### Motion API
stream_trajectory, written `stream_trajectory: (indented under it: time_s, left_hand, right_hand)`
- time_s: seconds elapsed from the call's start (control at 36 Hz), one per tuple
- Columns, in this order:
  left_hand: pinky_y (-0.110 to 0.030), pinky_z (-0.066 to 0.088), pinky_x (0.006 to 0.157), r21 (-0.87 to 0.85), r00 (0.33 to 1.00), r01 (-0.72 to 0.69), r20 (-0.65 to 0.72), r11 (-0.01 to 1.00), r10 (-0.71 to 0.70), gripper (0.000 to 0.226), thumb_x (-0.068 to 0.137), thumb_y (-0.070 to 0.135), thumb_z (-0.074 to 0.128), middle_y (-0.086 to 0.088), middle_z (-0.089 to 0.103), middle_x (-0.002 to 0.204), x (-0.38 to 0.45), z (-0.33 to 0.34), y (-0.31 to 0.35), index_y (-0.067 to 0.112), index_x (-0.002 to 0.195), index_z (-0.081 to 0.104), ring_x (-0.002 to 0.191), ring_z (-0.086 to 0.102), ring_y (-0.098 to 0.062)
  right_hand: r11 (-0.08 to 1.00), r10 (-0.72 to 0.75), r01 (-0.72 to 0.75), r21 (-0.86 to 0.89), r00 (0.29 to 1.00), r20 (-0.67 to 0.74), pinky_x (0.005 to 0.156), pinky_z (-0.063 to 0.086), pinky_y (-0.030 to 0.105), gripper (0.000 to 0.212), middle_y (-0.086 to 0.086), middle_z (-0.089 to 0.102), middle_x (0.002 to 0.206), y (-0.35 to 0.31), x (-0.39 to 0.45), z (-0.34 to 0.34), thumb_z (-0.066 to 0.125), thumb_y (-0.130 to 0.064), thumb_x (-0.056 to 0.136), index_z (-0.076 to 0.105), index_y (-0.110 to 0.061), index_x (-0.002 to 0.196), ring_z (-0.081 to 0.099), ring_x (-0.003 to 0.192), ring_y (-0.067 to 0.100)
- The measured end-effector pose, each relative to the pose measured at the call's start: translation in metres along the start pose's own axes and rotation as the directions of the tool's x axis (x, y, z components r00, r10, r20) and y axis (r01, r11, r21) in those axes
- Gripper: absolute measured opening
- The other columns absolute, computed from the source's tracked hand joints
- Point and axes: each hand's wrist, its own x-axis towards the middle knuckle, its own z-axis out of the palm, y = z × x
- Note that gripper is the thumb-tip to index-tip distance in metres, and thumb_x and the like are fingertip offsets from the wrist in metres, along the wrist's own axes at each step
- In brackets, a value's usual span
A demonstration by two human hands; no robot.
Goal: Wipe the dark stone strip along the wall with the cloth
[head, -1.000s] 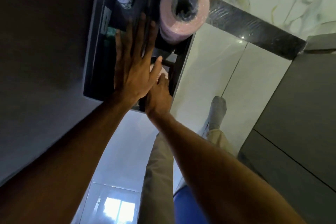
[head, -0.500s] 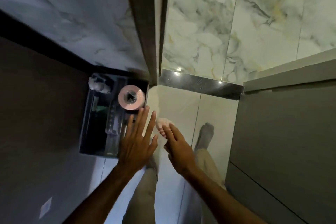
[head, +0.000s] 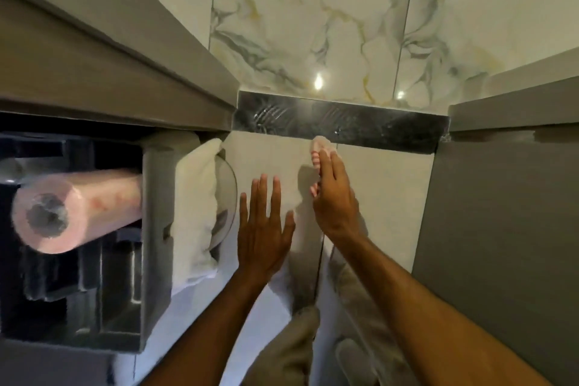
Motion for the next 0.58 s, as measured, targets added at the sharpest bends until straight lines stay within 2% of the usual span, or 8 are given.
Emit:
stream_trajectory:
  time_s: [0.03, 0.06, 0.14, 0.22, 0.33, 0.39, 0.5, 0.58]
  left_hand:
    - [-0.060, 0.017, 0.137, -0.065, 0.997, 0.028, 0.069, 0.998, -0.024, 0.074, 0.114, 0.056, 0.018, -0.020, 0.022, 0.180, 0.014, 0.009, 0.002, 0.012, 0.173, 0.026, 0.167, 0.022, -0.039]
    - [-0.061, 0.020, 0.137, -0.077, 0.998, 0.028, 0.050, 0.997, -0.025, 0.075, 0.114, 0.057, 0.016, -0.020, 0.023, 0.180, 0.032, 0.034, 0.000, 0.011, 0.172, 0.027, 0.167, 0.022, -0.040]
    - [-0.065, 0.024, 0.134, -0.089, 1.000, 0.026, 0.018, 0.996, -0.024, 0.073, 0.115, 0.055, 0.021, -0.021, 0.025, 0.179, 0.080, 0.094, -0.018, 0.010, 0.171, 0.030, 0.166, 0.025, -0.042]
    - [-0.065, 0.019, 0.136, 0.014, 0.999, 0.047, -0.016, 0.999, -0.047, 0.075, 0.112, 0.054, 0.039, -0.019, 0.021, 0.181, 0.124, 0.166, -0.043, 0.012, 0.172, 0.028, 0.168, 0.020, -0.041]
    - [-0.067, 0.021, 0.134, 0.048, 0.992, 0.128, -0.001, 0.991, -0.128, 0.074, 0.113, 0.054, 0.028, -0.021, 0.015, 0.182, 0.152, 0.239, -0.077, 0.011, 0.174, 0.021, 0.169, 0.016, -0.042]
    - [-0.069, 0.023, 0.133, 0.031, 0.991, 0.105, -0.084, 0.994, -0.102, 0.075, 0.113, 0.054, 0.027, -0.023, 0.018, 0.181, 0.157, 0.262, -0.091, 0.011, 0.173, 0.021, 0.167, 0.019, -0.045]
    - [-0.063, 0.015, 0.137, -0.002, 0.964, -0.001, -0.265, 1.000, 0.000, 0.071, 0.114, 0.049, 0.029, -0.019, 0.018, 0.183, 0.160, 0.290, -0.106, 0.011, 0.174, 0.024, 0.170, 0.016, -0.038]
    - [-0.059, 0.008, 0.139, -0.041, 0.944, -0.014, -0.329, 0.999, 0.000, 0.069, 0.113, 0.047, 0.032, -0.016, 0.019, 0.183, 0.161, 0.297, -0.110, 0.012, 0.173, 0.028, 0.171, 0.014, -0.035]
  right_hand:
    - [1.000, -0.029, 0.029, -0.003, 0.999, -0.024, 0.107, 0.002, -0.014, 0.057, -0.013, 0.015, 0.186, 0.000, 0.014, 0.004, 0.030, -0.036, 0.124, 0.013, -0.031, 0.178, 0.018, 0.171, 0.008]
    - [0.998, -0.052, 0.050, -0.036, 0.998, -0.046, 0.116, 0.003, -0.009, 0.057, -0.012, 0.016, 0.186, 0.008, 0.037, 0.011, 0.029, -0.037, 0.124, 0.012, -0.031, 0.177, 0.019, 0.171, 0.010]
    - [0.991, -0.097, 0.090, -0.102, 0.993, -0.061, 0.139, 0.018, 0.028, 0.058, -0.008, 0.018, 0.186, 0.039, 0.096, 0.038, 0.036, -0.030, 0.123, 0.016, -0.028, 0.177, 0.022, 0.172, 0.016]
    - [0.920, -0.249, 0.205, -0.334, 0.964, -0.093, 0.140, 0.028, 0.044, 0.072, 0.008, 0.018, 0.186, 0.083, 0.153, 0.073, 0.057, -0.007, 0.112, 0.024, -0.011, 0.175, 0.021, 0.173, 0.030]
    - [0.831, -0.326, 0.225, -0.509, 0.938, -0.118, 0.141, 0.023, 0.051, 0.071, 0.012, 0.012, 0.186, 0.132, 0.203, 0.110, 0.049, 0.002, 0.113, 0.020, -0.010, 0.175, 0.008, 0.174, 0.032]
    - [0.738, -0.429, 0.283, -0.613, 0.897, -0.103, 0.141, 0.019, 0.050, 0.071, 0.016, 0.019, 0.183, 0.150, 0.222, 0.115, 0.050, 0.006, 0.109, 0.024, -0.007, 0.174, 0.011, 0.172, 0.033]
    - [0.505, -0.641, 0.420, -0.754, 0.767, -0.002, 0.140, 0.020, 0.052, 0.064, 0.018, 0.028, 0.181, 0.157, 0.270, 0.114, 0.053, -0.022, 0.113, 0.034, -0.005, 0.172, 0.027, 0.170, 0.037]
    - [0.495, -0.677, 0.406, -0.768, 0.735, -0.048, 0.143, 0.009, 0.047, 0.066, 0.016, 0.019, 0.185, 0.122, 0.306, 0.132, 0.034, -0.037, 0.116, 0.024, -0.008, 0.175, 0.018, 0.173, 0.033]
